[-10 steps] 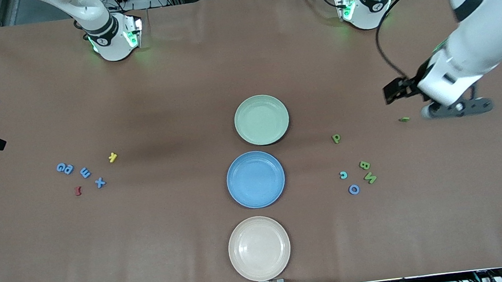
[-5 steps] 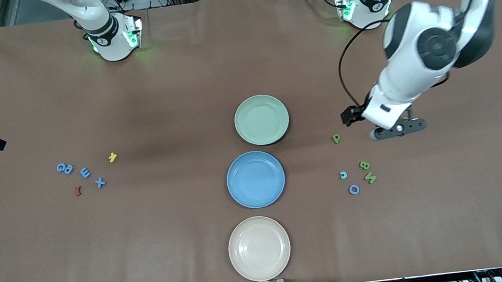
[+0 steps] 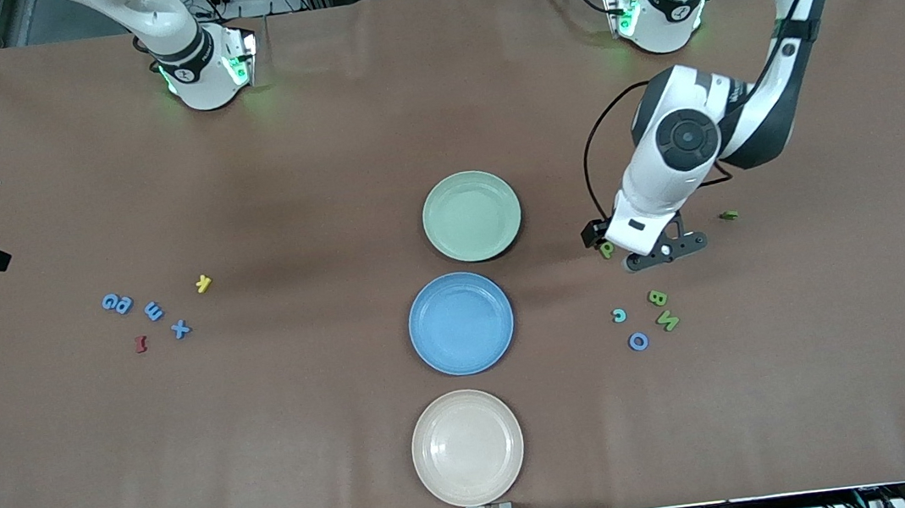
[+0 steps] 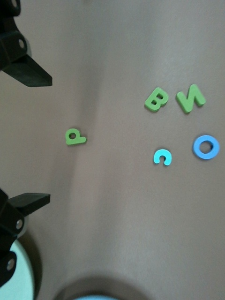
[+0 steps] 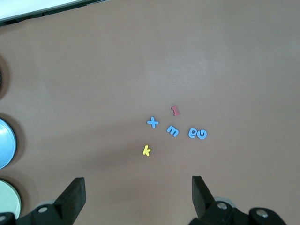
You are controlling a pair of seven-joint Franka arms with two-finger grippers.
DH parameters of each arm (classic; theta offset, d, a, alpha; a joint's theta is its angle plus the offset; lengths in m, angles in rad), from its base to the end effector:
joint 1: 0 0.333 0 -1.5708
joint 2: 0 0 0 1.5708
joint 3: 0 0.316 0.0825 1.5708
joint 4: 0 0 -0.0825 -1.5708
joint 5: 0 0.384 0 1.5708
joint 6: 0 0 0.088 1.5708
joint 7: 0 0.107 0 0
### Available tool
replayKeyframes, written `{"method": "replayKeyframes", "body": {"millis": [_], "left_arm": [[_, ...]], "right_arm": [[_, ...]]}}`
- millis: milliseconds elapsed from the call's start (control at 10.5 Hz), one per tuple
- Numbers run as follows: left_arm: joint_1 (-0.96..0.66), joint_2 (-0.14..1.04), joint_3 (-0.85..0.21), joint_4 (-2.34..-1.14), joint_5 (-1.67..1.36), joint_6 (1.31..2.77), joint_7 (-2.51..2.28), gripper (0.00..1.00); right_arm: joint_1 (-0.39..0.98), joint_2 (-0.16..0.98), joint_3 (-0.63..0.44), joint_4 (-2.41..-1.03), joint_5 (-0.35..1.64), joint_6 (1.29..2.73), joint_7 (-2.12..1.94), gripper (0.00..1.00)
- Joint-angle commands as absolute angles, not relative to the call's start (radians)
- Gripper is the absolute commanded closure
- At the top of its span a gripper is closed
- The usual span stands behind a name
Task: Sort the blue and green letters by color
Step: 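Lower the left gripper and grasp the green letter d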
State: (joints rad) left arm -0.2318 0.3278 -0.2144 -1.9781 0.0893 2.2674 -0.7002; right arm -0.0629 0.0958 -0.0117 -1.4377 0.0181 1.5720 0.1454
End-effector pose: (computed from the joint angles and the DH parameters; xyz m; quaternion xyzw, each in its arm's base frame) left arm 0.5479 -0.2544 0.3032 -0.9946 -0.1027 0.0127 0.0075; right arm 0.5836 -0.0413 0.6329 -0.9938 0.1096 -0.0189 0.0092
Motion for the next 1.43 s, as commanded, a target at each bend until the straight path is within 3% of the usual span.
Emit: {"method": "replayKeyframes", "body": {"millis": [0, 571, 1333], "left_arm": [[-0.233, 0.34, -0.213, -2.068, 0.121, 2.405, -0.758, 0.0], [-0.23, 0.488, -0.212, -2.097, 0.248, 2.551, -0.948, 0.0], [-0.222, 0.52, -0.21, -2.086, 0.247, 2.568, -0.963, 0.0]], "right_arm": [[-0.072, 0.092, -0.008, -1.44, 0.034, 1.568, 0.149, 0.0], [-0.072, 0.094, -0.008, -1.442, 0.034, 1.568, 0.147, 0.0], [-0.071, 0.101, -0.008, -1.442, 0.034, 1.569, 0.15, 0.0]]}}
